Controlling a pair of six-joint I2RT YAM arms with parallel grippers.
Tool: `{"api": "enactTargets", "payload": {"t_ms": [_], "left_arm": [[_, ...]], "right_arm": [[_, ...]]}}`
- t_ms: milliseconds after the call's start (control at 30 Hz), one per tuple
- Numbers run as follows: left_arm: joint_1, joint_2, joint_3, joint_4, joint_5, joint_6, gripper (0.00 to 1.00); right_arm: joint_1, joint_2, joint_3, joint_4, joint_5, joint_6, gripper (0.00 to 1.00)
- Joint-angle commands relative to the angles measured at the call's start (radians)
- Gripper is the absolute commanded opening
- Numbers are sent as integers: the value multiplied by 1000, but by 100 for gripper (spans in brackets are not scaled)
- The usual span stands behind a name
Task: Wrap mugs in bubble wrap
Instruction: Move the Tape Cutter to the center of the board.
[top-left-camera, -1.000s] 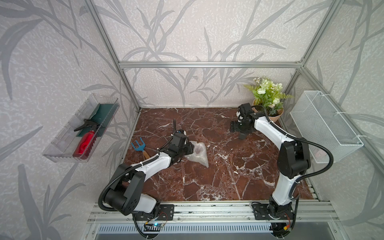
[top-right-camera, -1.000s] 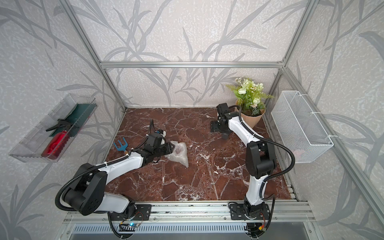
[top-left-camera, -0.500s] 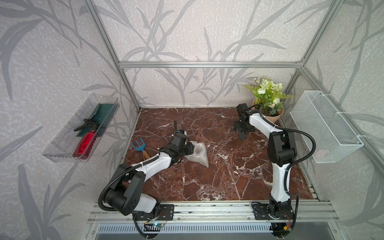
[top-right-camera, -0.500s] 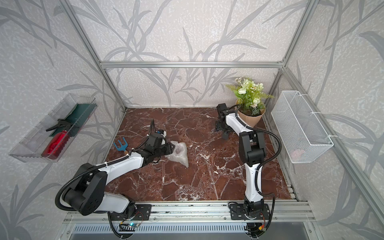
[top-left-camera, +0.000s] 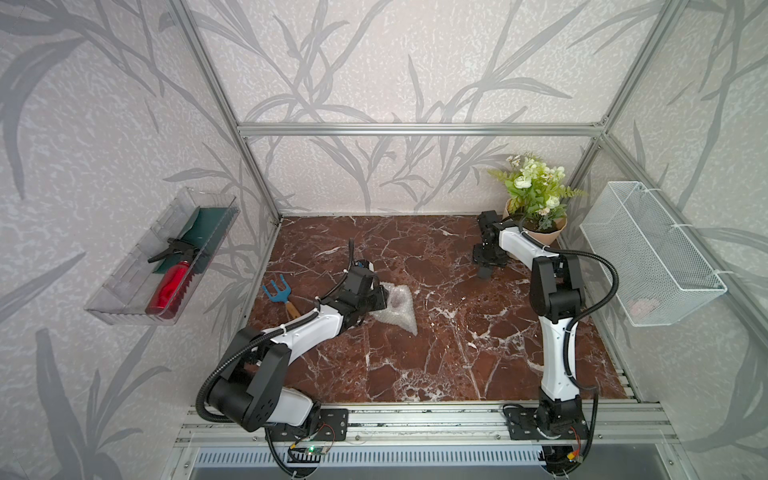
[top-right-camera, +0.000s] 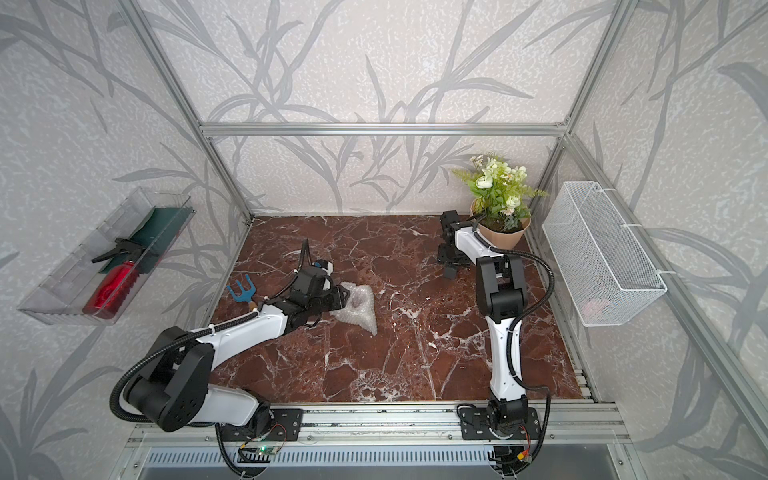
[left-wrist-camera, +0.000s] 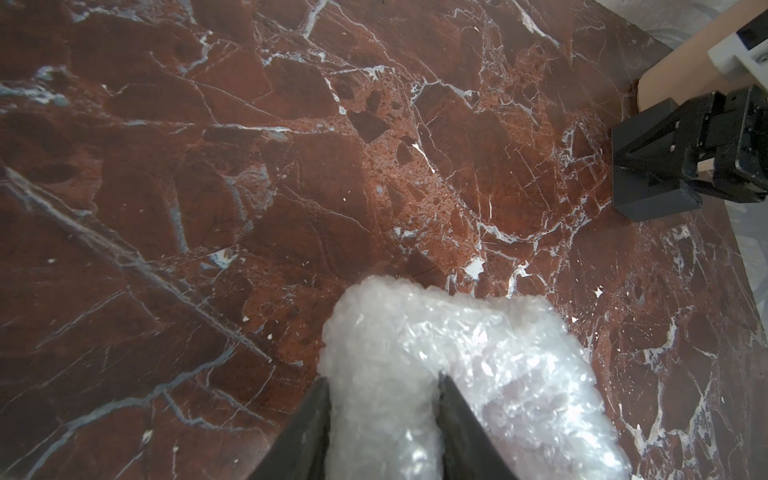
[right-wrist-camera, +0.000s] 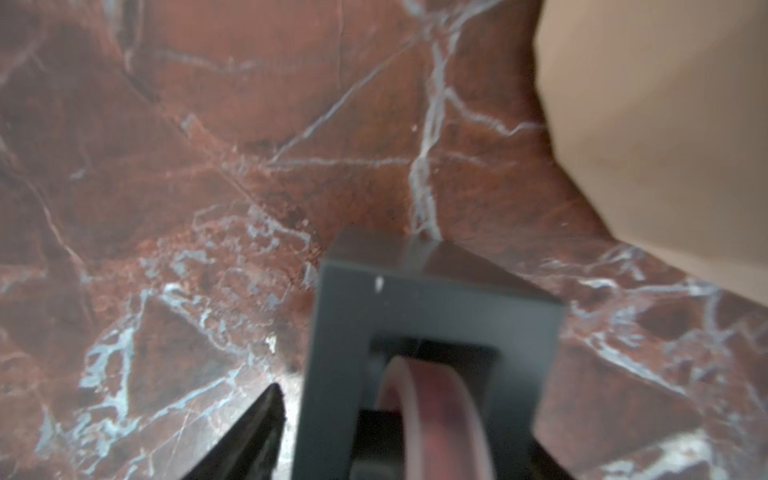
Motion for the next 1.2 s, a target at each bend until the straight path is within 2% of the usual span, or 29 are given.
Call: {"api": "enactTargets", "payload": {"t_ms": [0,433,633,700,767,867,1033,1167], "left_arm": [[-9,3,-38,-98,-10,17,40],[-11,0,-43,-95,-12,19,40],[-13,-5,-44,-94,-17,21,40],[-14,-4,-46,-93,-17,21,40],[-13,-2,-45,-91,-15,21,39],[-16,-5,-42,-95,-16,21,40],[-17,-13,-42,-104,-22,27,40],[-18,-18,-45,-104,-27,26,40]], "right_arm": [[24,-35,-39,42,-65,-17,66],[174,-151,-229,118,-99,-11,43],[246,-182,-252,120,-109,29,39],[260,-181,-249,113,-118,36,46],[265,-189,-248,100,-136,36,60],[266,-245,-258,71,-148,13,73],[243,-353,-296,20,-199,-33,78],[177,-405,-369,107,-321,-36,76]]}}
